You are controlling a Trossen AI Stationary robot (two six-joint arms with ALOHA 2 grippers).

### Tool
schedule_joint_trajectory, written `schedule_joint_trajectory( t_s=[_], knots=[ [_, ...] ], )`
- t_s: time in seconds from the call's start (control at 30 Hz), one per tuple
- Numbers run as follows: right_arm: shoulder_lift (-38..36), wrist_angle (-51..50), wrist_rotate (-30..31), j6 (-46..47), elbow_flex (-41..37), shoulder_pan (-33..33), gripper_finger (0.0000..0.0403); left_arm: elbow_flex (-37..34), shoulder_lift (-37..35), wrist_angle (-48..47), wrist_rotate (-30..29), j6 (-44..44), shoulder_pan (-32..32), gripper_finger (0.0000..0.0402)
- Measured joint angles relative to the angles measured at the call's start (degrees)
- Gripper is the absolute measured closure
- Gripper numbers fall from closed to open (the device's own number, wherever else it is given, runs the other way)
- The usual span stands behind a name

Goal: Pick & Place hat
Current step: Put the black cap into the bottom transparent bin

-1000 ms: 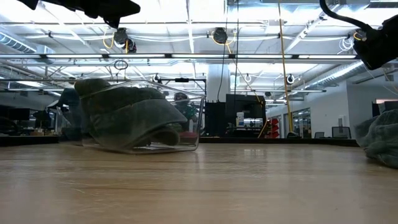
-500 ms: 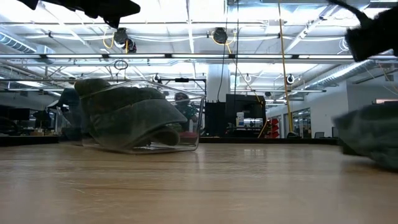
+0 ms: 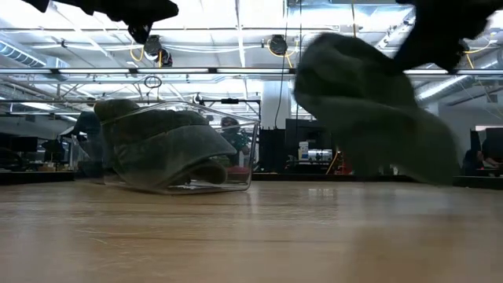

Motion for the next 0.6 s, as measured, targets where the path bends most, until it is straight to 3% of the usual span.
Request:
schedule_joint_trajectory(
  t_s=[0.23, 0.43, 0.6],
  knots=[
    [0.02, 16.79, 10.97, -19.74, 0.0, -6.28, 0.0403, 0.07, 2.28, 5.73, 0.49, -8.55, 0.0, 0.0259],
    [0.02, 36.73, 10.82, -40.17, 0.0, -11.74, 0.0403, 0.07, 8.07, 11.73, 0.53, -9.04, -0.02, 0.0178],
    [0.2, 41.22, 10.73, -44.75, 0.0, -14.47, 0.0403, 0.07, 11.72, 15.58, 0.53, -9.05, 0.0, 0.0145]
  ],
)
